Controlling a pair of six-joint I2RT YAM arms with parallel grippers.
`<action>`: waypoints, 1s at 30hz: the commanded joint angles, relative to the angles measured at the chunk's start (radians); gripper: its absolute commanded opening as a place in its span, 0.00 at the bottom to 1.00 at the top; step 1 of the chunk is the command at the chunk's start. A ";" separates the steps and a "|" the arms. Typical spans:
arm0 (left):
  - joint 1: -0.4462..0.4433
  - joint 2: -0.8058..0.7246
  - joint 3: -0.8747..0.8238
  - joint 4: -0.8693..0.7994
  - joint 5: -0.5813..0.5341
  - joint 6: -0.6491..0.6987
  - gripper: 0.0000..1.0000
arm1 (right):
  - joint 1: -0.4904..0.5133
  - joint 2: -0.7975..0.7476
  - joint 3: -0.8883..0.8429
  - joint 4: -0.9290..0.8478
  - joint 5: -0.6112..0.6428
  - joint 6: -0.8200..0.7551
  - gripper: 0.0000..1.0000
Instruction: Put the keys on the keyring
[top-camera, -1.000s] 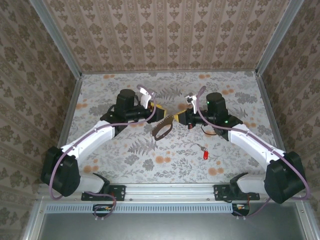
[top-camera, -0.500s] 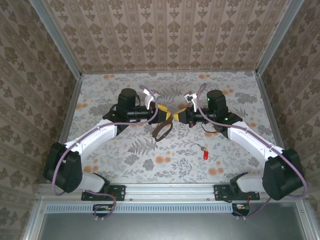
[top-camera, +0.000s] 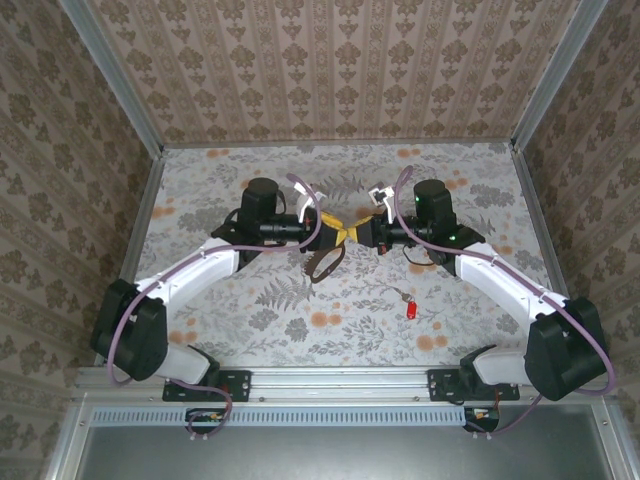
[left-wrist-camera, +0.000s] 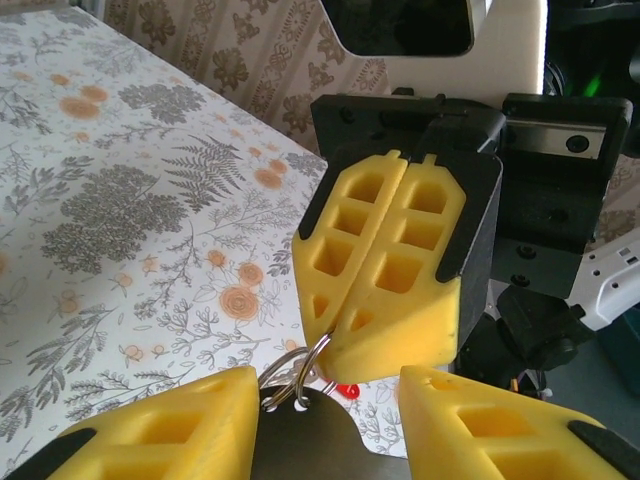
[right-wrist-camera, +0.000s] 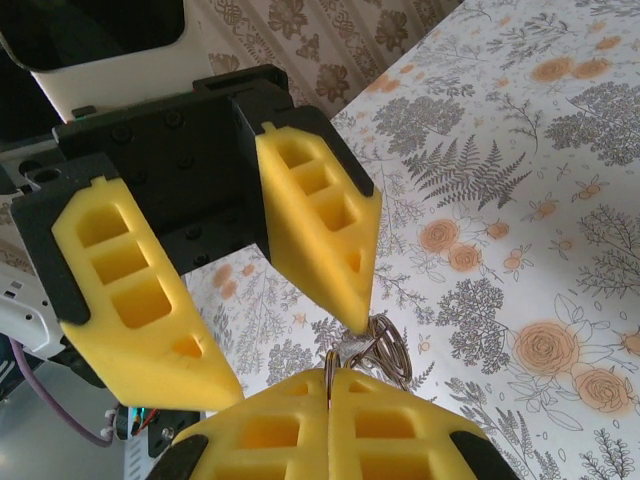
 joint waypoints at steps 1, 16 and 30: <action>-0.006 0.012 0.024 0.030 0.036 0.023 0.42 | -0.004 -0.009 0.004 0.032 -0.011 0.014 0.00; -0.024 0.033 0.033 0.061 0.059 0.015 0.26 | -0.004 -0.016 -0.016 0.047 -0.005 0.024 0.00; -0.032 0.043 0.020 0.086 0.055 0.014 0.00 | -0.009 0.015 -0.043 0.091 0.027 0.049 0.00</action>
